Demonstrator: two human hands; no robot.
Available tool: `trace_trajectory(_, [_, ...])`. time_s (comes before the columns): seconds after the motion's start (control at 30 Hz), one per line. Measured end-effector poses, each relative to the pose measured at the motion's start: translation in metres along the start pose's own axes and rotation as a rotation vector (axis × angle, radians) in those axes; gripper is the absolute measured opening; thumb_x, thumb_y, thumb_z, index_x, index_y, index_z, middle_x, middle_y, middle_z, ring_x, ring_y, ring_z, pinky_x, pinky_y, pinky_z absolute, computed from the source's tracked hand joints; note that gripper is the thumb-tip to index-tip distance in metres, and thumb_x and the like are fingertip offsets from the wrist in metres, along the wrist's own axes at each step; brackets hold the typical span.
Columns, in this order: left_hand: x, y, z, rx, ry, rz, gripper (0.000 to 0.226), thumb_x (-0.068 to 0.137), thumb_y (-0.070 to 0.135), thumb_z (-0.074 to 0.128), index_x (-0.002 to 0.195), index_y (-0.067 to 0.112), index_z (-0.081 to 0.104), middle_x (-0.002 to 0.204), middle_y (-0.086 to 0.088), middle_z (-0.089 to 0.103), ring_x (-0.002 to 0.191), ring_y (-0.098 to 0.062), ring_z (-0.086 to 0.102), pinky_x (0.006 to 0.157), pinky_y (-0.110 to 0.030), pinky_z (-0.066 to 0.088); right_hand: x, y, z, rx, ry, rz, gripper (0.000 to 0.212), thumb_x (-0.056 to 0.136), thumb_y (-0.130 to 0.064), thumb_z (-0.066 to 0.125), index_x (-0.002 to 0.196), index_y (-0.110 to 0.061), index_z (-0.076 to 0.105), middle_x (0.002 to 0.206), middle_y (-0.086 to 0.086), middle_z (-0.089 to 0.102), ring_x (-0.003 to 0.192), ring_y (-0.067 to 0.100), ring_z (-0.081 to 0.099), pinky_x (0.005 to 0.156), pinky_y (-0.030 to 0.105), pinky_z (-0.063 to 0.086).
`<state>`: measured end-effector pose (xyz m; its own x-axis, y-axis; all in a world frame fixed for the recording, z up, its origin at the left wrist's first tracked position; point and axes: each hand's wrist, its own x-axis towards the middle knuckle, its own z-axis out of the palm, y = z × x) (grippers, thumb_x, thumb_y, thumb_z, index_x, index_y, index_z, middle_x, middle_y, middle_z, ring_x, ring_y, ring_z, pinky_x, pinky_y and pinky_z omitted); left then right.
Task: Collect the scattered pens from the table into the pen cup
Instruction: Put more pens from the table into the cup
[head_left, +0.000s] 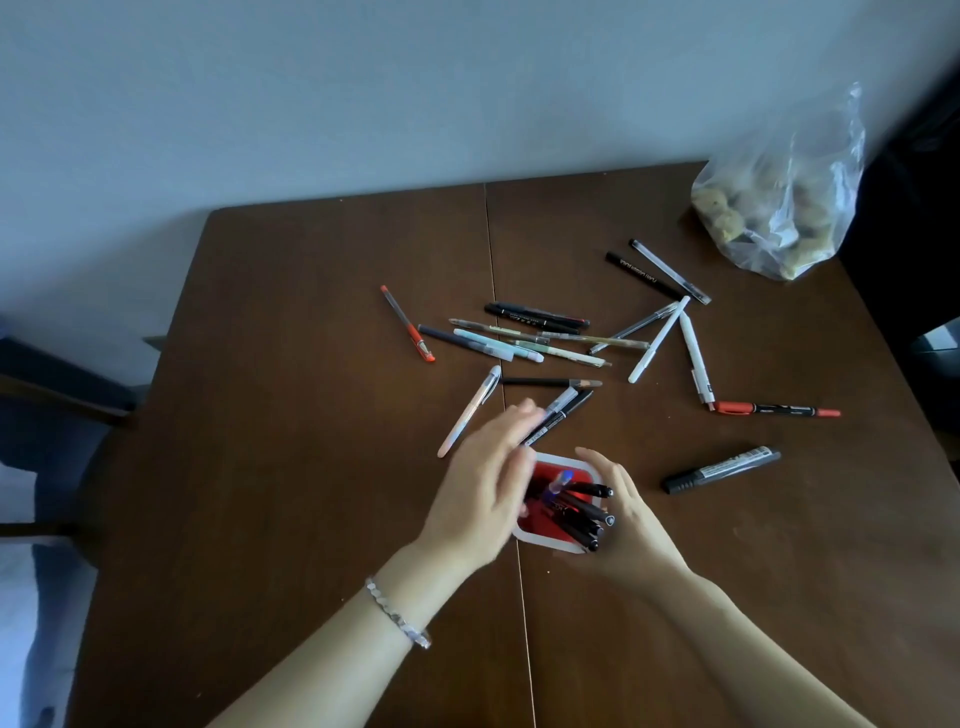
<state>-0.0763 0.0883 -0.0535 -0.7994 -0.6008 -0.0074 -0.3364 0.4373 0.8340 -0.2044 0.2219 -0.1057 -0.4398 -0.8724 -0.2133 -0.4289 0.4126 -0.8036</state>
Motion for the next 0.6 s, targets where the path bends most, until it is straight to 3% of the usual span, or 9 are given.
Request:
trace_trajectory(0.1, [0.024,-0.029,-0.013,0.155,0.136,-0.248,0.033,0.096,0.021,0.047,0.129,0.015,0.051,0.133,0.002,0.052,0.125,-0.012,0.048,0.101,-0.024,0.040,-0.002,0.003,-0.010,0.004,0.023,-0.032,0.093,0.052,-0.023,0.087,0.120,-0.047,0.027,0.114,-0.022,0.041,0.102,0.012,0.057,0.077,0.031,0.056])
trace_trajectory(0.23, [0.057,-0.060,-0.015,0.504,0.054,-0.505,0.043,0.091,0.019,0.058,0.131,0.011,0.046,0.126,-0.010,0.054,0.115,-0.025,0.053,0.085,-0.035,0.050,-0.002,0.010,-0.022,0.027,0.011,-0.012,0.090,0.051,-0.030,0.083,0.117,-0.057,0.027,0.117,-0.028,0.039,0.104,0.006,0.055,0.078,0.023,0.053])
trace_trajectory(0.37, [0.076,-0.076,-0.006,0.571,-0.062,-0.522,0.034,0.093,0.019,0.054,0.125,0.011,0.048,0.114,-0.011,0.058,0.106,-0.027,0.055,0.079,-0.039,0.051,-0.001,0.014,-0.023,0.034,-0.001,-0.003,0.088,0.048,-0.044,0.075,0.117,-0.063,0.023,0.123,-0.029,0.037,0.110,-0.006,0.047,0.079,0.021,0.052])
trace_trajectory(0.6, [0.073,-0.070,0.008,0.521,-0.007,-0.463,0.017,0.094,0.012,0.047,0.107,0.002,0.045,0.107,-0.016,0.047,0.083,-0.030,0.059,0.066,-0.031,0.048,0.000,0.023,-0.019,0.045,-0.008,0.002,0.092,0.049,-0.038,0.079,0.119,-0.062,0.024,0.125,-0.029,0.034,0.109,0.005,0.053,0.081,0.032,0.057])
